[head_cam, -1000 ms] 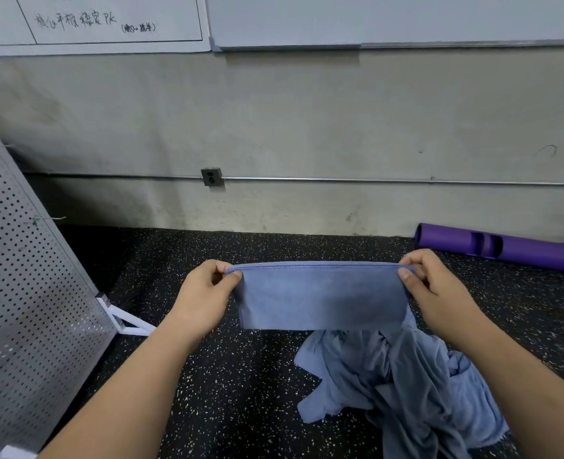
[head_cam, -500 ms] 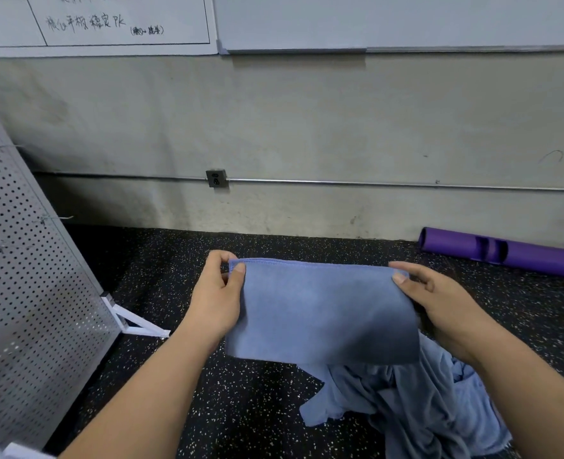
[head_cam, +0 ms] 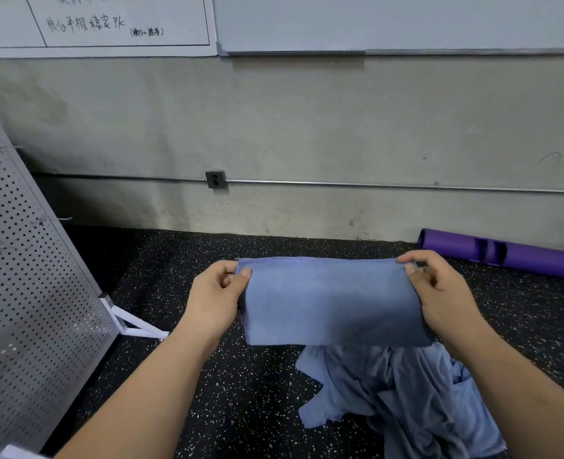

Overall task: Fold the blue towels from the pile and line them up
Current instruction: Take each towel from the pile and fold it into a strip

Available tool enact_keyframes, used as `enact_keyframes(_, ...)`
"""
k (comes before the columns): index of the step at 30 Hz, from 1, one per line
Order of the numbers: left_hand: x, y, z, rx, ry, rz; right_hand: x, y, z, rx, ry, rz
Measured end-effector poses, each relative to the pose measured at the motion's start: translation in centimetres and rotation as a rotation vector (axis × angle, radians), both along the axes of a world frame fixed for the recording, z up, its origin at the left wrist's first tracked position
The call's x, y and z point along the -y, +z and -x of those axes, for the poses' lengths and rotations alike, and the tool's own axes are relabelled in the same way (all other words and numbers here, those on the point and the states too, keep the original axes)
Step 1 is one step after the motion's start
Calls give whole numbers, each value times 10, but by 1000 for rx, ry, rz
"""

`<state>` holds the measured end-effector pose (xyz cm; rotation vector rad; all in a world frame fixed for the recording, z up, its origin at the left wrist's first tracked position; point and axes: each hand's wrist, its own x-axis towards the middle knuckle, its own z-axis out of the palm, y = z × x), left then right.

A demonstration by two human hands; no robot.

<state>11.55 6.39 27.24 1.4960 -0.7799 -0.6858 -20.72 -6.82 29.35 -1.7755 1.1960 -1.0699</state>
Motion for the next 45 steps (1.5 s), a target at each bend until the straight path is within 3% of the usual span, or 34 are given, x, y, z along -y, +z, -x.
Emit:
enact_keyframes(3,0,1,1,141,23,44,-2,3,-4,84,-9,-29)
enact_keyframes(6,0,0,1,247,94,31,-2,3,-2,148,50,-214)
enact_keyframes(9,0,-1,0,174,151,43,-5,7,4,282,255,-478)
enact_keyframes(12,-2,-2,-3,93,179,10,-5,5,12,256,443,-584)
enact_keyframes(18,-3,1,-6,-116,101,14,-1,0,10,131,288,-396)
enact_keyframes(23,0,-3,-12,-121,-19,-13,5,-5,10,120,236,-358)
enact_keyframes(26,0,-7,-14,-95,-12,-6,1,-2,10,5,243,-336)
enact_keyframes(29,0,-9,-13,9,56,-12,3,-7,10,-68,223,-259)
enact_keyframes(35,-6,-13,-15,575,42,-205,5,-13,6,-84,194,-193)
enact_keyframes(37,-7,-13,-13,637,17,-235,5,-13,7,-41,190,-201)
enact_keyframes(39,-6,-14,-13,557,17,-229,6,-13,8,36,181,-242)
enact_keyframes(43,-2,-10,-12,101,71,-167,13,-23,12,114,102,-262)
enact_keyframes(45,-5,-4,-11,-118,2,-175,14,-24,13,83,61,-227)
